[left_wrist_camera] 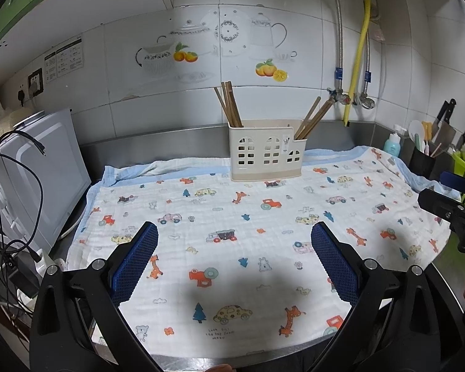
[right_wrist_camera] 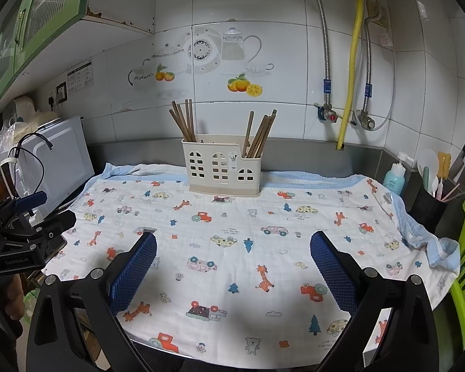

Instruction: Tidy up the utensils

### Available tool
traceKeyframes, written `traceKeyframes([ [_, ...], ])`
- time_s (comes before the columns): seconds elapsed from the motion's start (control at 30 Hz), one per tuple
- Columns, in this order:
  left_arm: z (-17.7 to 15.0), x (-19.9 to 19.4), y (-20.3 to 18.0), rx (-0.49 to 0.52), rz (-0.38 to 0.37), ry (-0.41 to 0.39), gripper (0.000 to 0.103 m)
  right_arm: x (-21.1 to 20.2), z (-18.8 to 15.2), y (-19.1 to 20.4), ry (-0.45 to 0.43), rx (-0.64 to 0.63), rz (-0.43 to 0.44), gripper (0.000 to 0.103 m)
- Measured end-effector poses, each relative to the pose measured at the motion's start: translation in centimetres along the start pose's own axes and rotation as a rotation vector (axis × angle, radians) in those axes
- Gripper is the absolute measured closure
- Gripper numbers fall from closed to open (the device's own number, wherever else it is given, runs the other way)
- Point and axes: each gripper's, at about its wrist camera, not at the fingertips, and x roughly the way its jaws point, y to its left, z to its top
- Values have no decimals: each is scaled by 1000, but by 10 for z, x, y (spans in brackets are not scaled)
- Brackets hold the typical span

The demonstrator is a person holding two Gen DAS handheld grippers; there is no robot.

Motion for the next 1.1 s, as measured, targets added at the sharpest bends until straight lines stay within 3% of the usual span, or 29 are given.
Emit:
traceKeyframes([
  [1.1,-5,4,-3,1,5,15,5,4,-1,1,8,-3,3,7],
])
